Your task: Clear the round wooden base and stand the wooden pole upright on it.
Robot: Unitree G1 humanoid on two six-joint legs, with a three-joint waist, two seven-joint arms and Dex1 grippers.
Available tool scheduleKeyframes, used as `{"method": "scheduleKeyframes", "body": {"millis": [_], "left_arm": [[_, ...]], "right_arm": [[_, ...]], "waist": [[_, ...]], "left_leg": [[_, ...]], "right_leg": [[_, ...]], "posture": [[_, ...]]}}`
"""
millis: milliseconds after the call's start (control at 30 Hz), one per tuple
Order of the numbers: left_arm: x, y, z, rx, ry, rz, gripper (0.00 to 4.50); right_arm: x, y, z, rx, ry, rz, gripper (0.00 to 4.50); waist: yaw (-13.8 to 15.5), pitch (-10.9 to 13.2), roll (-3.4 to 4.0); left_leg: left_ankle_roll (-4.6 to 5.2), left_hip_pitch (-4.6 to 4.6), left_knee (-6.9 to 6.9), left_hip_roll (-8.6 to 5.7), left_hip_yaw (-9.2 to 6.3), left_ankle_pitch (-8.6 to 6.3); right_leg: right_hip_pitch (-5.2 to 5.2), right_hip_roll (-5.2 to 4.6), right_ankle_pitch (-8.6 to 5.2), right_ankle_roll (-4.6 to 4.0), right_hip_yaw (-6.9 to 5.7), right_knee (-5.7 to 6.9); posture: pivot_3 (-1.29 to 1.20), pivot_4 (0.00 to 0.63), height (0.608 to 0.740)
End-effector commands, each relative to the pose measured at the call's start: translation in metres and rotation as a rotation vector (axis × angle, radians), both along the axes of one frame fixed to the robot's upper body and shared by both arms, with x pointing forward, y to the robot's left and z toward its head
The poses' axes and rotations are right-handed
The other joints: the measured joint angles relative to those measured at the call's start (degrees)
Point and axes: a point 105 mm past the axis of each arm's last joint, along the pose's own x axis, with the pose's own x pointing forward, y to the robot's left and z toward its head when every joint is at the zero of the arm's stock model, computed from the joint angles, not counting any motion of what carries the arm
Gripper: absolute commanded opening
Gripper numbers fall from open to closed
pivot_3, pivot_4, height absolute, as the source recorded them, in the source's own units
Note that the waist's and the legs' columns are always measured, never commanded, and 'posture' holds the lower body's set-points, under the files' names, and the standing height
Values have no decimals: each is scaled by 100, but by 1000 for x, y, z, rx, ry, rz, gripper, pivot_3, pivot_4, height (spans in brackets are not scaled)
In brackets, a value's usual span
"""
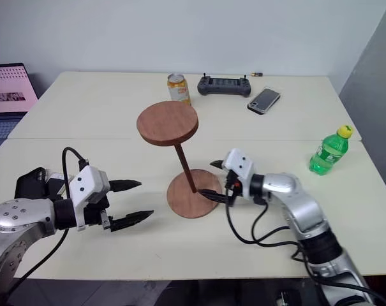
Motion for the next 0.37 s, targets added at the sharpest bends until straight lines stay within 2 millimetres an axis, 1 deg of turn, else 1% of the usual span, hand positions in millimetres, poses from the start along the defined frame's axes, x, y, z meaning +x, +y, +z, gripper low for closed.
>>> {"method": "scheduleKeyframes", "body": {"millis": [33,100,233,300,367], "left_arm": [[-4,6,7,41,-28,-1,4500],[-5,9,8,35,-23,0,4500],[-3,16,12,31,-34,19,4500],[-3,18,13,41,-33,15,4500],[-3,20,11,55,-25,7,4500]], "right_arm": [[-15,-14,19,-7,-52,70,4491],[-19,-27,23,-33,-54,77,4491],[-36,-52,30,-82,-35,123,4491],[-42,-58,32,-95,-21,136,4491],[-45,-59,33,-95,-16,138,4491]], "waist": [[-5,1,0],[-8,2,-1],[12,4,-2],[16,3,-3],[17,3,-3]], "left_leg": [[0,0,1,1,0,0],[0,1,1,2,3,0],[1,1,5,3,1,0],[1,1,9,2,1,0],[1,1,12,2,1,0]], "right_leg": [[0,2,0,0,1,0],[0,2,0,0,3,1],[3,3,0,-1,-1,2],[6,2,0,0,-1,2],[8,3,0,0,-1,4]], "posture": [[0,150,740],[0,150,740],[0,150,740],[0,150,740],[0,150,740]]}}
